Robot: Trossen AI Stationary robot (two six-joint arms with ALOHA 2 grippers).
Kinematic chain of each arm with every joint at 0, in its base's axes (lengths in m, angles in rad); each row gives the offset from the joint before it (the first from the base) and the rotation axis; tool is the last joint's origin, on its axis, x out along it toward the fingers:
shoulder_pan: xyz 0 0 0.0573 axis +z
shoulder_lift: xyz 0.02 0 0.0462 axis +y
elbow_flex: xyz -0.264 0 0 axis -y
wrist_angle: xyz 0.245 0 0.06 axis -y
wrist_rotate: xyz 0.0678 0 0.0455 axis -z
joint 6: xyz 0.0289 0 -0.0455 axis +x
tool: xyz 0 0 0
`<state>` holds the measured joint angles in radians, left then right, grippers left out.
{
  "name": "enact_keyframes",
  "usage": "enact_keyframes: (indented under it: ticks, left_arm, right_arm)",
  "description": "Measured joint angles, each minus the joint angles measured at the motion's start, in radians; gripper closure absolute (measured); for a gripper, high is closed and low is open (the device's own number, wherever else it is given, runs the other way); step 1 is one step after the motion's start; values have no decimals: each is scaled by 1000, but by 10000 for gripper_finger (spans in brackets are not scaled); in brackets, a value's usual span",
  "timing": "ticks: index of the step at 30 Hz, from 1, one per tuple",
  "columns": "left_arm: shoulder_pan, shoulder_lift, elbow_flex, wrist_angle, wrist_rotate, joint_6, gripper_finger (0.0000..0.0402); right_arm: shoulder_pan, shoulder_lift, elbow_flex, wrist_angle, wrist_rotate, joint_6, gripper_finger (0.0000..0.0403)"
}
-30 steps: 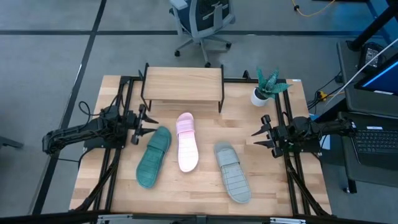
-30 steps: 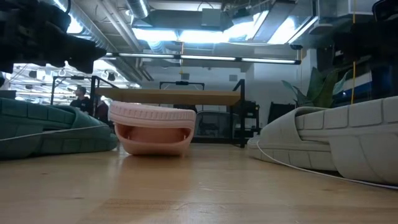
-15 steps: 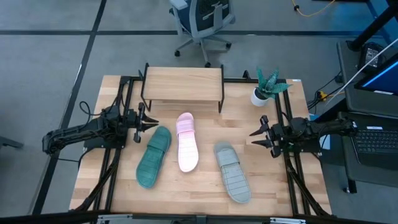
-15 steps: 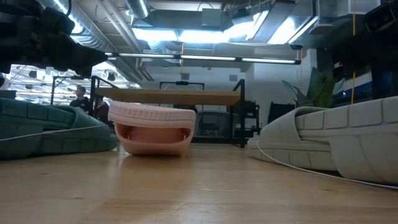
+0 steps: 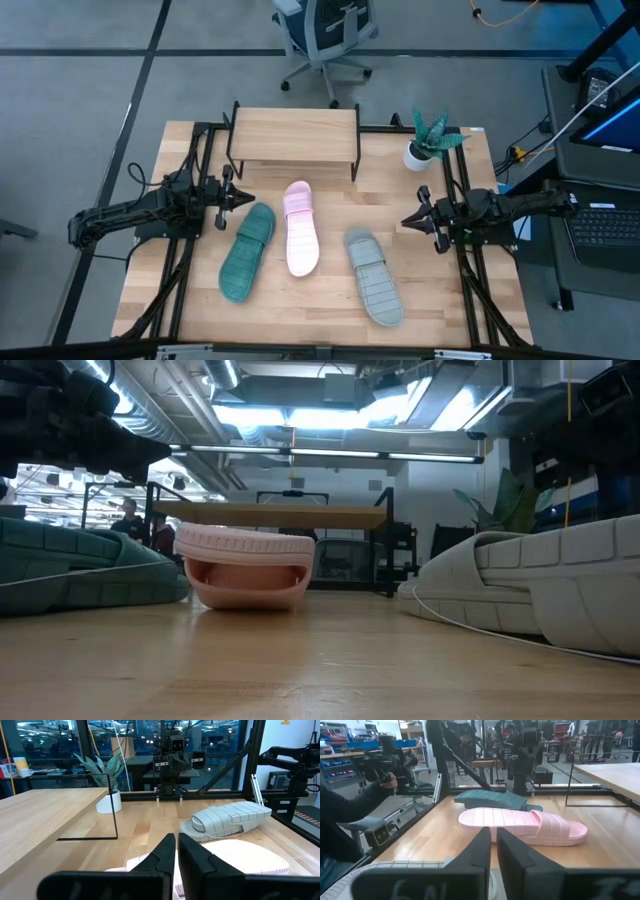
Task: Pick and place slippers onto the shelf
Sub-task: Put the pair of gray slippers on the shelf
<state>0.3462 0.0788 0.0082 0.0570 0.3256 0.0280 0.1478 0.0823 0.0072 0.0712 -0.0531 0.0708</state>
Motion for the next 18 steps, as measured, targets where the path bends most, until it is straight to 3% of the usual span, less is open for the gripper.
enact_keyframes:
  ticks: [10,18]
  left_arm:
    - [0,0,0,-2,-32,1,385]
    - [0,0,0,-3,-55,1,385]
  right_arm:
    - [0,1,0,-28,0,-131,398]
    - [0,1,0,-42,0,-153,394]
